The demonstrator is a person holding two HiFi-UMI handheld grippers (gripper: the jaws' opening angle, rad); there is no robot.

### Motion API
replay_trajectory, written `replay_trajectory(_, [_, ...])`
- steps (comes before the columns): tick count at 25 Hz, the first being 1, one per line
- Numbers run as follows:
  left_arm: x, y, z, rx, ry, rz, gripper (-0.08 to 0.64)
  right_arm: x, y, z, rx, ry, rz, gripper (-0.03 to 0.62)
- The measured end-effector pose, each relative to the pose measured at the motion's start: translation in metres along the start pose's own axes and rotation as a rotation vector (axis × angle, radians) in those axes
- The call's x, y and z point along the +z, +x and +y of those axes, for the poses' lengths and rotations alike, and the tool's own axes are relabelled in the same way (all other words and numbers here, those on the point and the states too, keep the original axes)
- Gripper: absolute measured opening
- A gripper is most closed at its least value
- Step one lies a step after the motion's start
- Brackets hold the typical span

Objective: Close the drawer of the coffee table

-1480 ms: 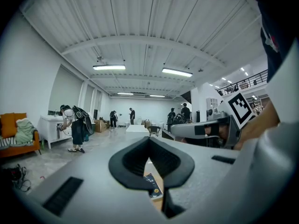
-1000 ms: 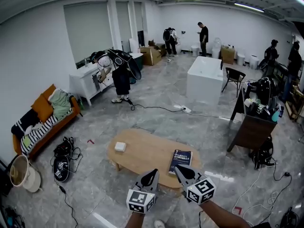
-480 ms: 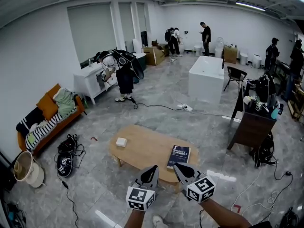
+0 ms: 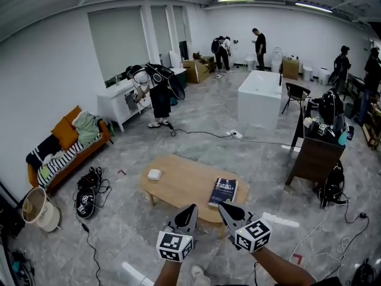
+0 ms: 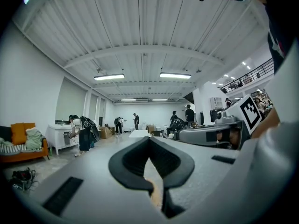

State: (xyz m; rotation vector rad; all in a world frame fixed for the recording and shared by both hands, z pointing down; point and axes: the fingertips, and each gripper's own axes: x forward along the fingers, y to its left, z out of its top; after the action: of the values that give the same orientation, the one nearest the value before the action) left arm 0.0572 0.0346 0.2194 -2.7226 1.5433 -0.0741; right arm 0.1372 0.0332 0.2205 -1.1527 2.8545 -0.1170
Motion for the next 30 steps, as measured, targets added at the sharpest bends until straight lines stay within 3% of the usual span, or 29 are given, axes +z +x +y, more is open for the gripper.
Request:
replay_trajectory(14, [0.001,-0.035,-0.037,0.035,0.004,-0.004,0.002,-0.001,-0.04,0.024,0.043,0.006,-0.015,0.012])
replay_trajectory(30, [0.007,-0.035,-0.032,0.043,0.012,-0.004,0.002,0.007,-0.032,0.025,0.053,0.008,-0.033,0.012])
